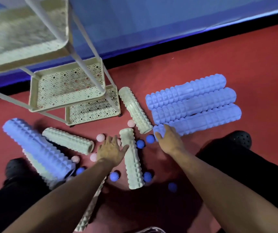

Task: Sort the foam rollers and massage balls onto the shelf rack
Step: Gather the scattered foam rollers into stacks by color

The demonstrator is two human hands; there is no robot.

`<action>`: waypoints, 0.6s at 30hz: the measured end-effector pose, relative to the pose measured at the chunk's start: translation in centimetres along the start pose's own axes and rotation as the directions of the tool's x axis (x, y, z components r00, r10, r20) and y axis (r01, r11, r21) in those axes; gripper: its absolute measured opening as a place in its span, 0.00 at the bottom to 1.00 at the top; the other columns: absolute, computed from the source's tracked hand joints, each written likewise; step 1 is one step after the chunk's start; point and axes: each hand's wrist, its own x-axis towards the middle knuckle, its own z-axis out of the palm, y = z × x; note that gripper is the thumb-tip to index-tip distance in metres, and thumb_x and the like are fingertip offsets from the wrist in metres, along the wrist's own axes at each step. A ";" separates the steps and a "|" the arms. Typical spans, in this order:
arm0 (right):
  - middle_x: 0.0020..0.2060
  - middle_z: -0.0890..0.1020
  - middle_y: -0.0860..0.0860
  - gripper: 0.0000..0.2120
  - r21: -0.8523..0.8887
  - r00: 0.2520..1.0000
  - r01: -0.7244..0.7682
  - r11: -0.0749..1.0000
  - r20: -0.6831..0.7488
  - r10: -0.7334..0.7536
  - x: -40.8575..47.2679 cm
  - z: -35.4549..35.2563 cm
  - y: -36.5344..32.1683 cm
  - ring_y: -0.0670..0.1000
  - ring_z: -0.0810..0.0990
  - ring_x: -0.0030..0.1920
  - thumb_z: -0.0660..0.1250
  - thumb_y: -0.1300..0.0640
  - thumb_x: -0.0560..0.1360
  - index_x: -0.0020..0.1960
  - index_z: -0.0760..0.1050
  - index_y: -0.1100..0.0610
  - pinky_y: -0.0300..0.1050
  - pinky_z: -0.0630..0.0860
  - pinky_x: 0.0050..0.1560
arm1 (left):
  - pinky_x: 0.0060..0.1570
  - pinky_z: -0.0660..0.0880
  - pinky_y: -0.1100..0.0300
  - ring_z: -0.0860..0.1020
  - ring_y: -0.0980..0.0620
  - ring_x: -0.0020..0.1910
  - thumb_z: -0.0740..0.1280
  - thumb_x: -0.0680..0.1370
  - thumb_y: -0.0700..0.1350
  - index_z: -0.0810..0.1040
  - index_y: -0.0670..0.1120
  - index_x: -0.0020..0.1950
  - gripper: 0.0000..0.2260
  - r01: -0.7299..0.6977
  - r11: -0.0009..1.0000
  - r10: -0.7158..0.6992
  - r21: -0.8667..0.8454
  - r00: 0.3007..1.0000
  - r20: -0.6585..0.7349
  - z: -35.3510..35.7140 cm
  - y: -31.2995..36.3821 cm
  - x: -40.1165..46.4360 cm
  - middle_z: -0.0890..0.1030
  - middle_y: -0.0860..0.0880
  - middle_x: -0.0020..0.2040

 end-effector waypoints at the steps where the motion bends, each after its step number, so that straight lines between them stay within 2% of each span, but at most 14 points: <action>1: 0.69 0.71 0.60 0.25 -0.070 0.998 0.062 0.996 0.012 -0.061 -1.0 0.4 -1.2 0.62 0.73 0.67 0.62 0.45 0.81 0.73 0.67 0.57 0.52 0.70 0.64 | 0.71 0.62 0.46 0.67 0.42 0.73 0.53 0.80 0.68 0.61 0.48 0.78 0.34 0.009 1.000 -0.009 -0.018 1.000 -0.020 -0.2 -1.1 -0.8 0.67 0.46 0.74; 4: 0.73 0.69 0.55 0.27 -0.278 0.970 0.245 0.929 0.065 -0.236 -3.9 1.4 -4.7 0.59 0.70 0.70 0.60 0.43 0.81 0.77 0.64 0.54 0.52 0.68 0.69 | 0.72 0.63 0.45 0.66 0.42 0.74 0.54 0.79 0.68 0.62 0.48 0.78 0.34 0.010 0.998 -0.015 -0.063 0.997 -0.081 -0.2 -4.8 -2.9 0.68 0.45 0.73; 6: 0.75 0.67 0.53 0.29 -0.381 0.941 0.337 0.861 0.099 -0.324 -5.5 2.4 -6.7 0.57 0.67 0.73 0.59 0.43 0.82 0.78 0.62 0.54 0.52 0.65 0.73 | 0.72 0.63 0.45 0.65 0.42 0.75 0.53 0.79 0.69 0.61 0.48 0.79 0.35 0.023 0.994 -0.031 -0.105 0.997 -0.074 0.1 -7.3 -4.1 0.67 0.45 0.75; 8: 0.76 0.66 0.53 0.29 -0.458 0.912 0.402 0.793 0.126 -0.390 -6.8 3.6 -8.6 0.56 0.66 0.74 0.58 0.42 0.81 0.79 0.61 0.53 0.53 0.64 0.74 | 0.71 0.64 0.45 0.65 0.42 0.74 0.54 0.79 0.68 0.60 0.48 0.79 0.34 0.048 0.988 -0.058 -0.146 0.996 -0.070 0.5 -9.8 -5.2 0.65 0.45 0.76; 13: 0.76 0.67 0.48 0.29 -0.575 0.857 0.494 0.653 0.194 -0.478 -9.2 7.5 -13.2 0.54 0.64 0.75 0.57 0.40 0.81 0.79 0.61 0.50 0.52 0.60 0.76 | 0.66 0.68 0.45 0.70 0.43 0.69 0.56 0.79 0.67 0.67 0.47 0.72 0.31 0.160 0.950 -0.187 -0.269 0.979 -0.078 1.3 -16.1 -7.0 0.71 0.45 0.69; 16: 0.77 0.64 0.49 0.30 -0.578 0.843 0.524 0.626 0.247 -0.477 -10.2 10.2 -15.7 0.54 0.60 0.77 0.57 0.40 0.81 0.80 0.58 0.50 0.54 0.56 0.77 | 0.64 0.69 0.44 0.71 0.39 0.67 0.61 0.78 0.64 0.68 0.45 0.70 0.29 0.290 0.836 -0.342 -0.465 0.939 -0.029 2.0 -20.0 -7.0 0.71 0.42 0.69; 18: 0.78 0.63 0.49 0.31 -0.572 0.835 0.540 0.617 0.276 -0.475 -10.6 11.8 -17.3 0.55 0.60 0.77 0.58 0.40 0.81 0.80 0.57 0.50 0.53 0.55 0.78 | 0.66 0.69 0.43 0.70 0.36 0.68 0.64 0.77 0.65 0.65 0.44 0.74 0.34 0.374 0.717 -0.437 -0.588 0.898 0.038 2.8 -22.7 -6.4 0.69 0.38 0.70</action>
